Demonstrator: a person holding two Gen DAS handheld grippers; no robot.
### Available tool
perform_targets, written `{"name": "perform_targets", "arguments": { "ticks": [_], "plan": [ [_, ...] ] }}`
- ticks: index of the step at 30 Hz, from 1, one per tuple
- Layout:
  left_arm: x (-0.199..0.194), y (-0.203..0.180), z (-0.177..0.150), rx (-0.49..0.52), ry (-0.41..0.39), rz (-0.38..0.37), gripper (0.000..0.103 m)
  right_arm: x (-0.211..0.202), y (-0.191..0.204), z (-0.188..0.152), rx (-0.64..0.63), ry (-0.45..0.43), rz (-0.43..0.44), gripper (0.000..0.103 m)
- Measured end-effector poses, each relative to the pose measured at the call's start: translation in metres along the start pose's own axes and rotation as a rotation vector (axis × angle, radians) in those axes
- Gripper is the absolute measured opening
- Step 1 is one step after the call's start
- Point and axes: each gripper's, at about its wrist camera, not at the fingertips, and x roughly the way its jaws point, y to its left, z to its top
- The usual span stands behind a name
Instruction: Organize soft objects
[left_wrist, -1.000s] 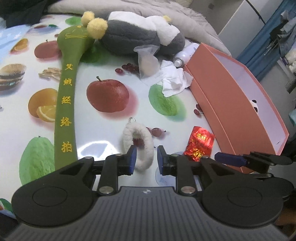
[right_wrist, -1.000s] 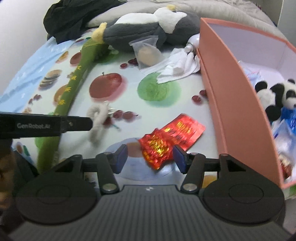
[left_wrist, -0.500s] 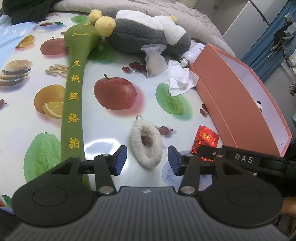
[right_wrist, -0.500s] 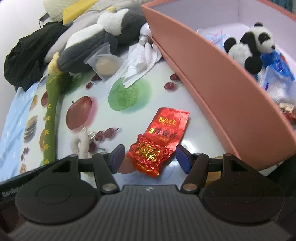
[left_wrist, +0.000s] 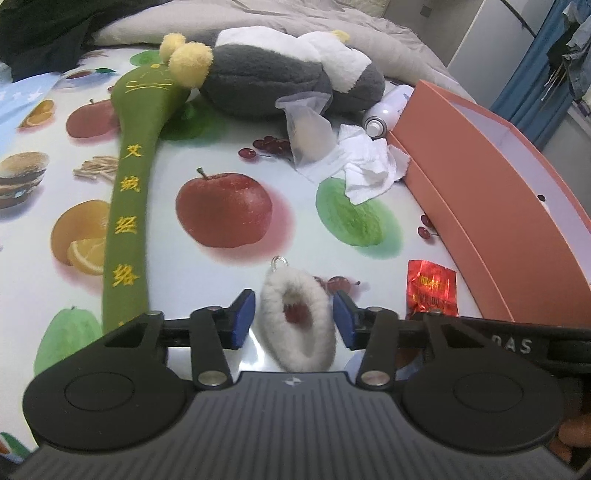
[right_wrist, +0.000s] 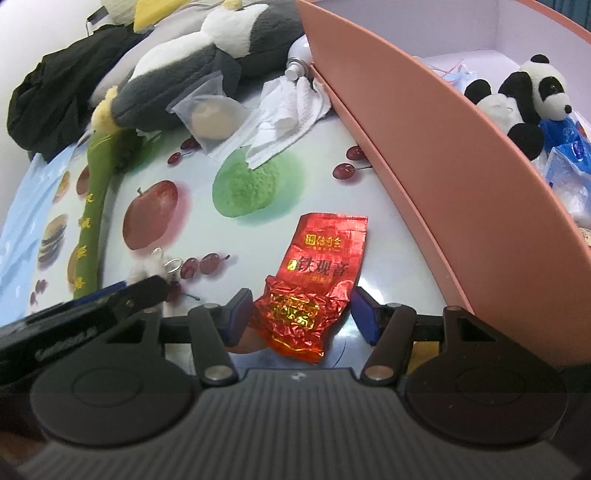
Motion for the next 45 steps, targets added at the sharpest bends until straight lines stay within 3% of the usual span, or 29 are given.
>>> {"name": "perform_targets", "arguments": {
  "ticks": [2,7,15,19,29,33,39,45],
  "plan": [
    [0.006,-0.004,0.002,0.02,0.017,0.008,0.027,-0.002,-0.001,0.001,-0.007,0.002,0.007,0.061],
    [0.011,-0.01,0.002,0.037,0.032,0.011,0.015,-0.012,0.0,0.006,-0.051,-0.002,0.028,0.061],
    [-0.013,-0.02,0.016,0.007,0.059,-0.044,0.013,-0.047,-0.001,0.024,-0.087,-0.031,0.079,0.061],
    [-0.036,-0.036,0.035,0.041,0.07,-0.079,0.013,-0.072,-0.003,0.039,-0.119,-0.042,0.111,0.061],
    [-0.1,-0.105,0.129,0.063,0.096,-0.149,0.013,-0.132,-0.029,0.094,-0.161,-0.035,0.126,0.061],
    [-0.112,-0.143,0.152,0.144,0.155,-0.115,0.013,-0.154,-0.045,0.118,-0.156,-0.041,0.113,0.061],
    [-0.118,-0.184,0.149,0.301,0.201,-0.026,0.013,-0.188,-0.067,0.146,-0.144,-0.076,0.068,0.061],
    [-0.113,-0.212,0.154,0.339,0.181,-0.061,0.013,-0.203,-0.082,0.151,-0.111,-0.08,0.03,0.061]
  ]
}}
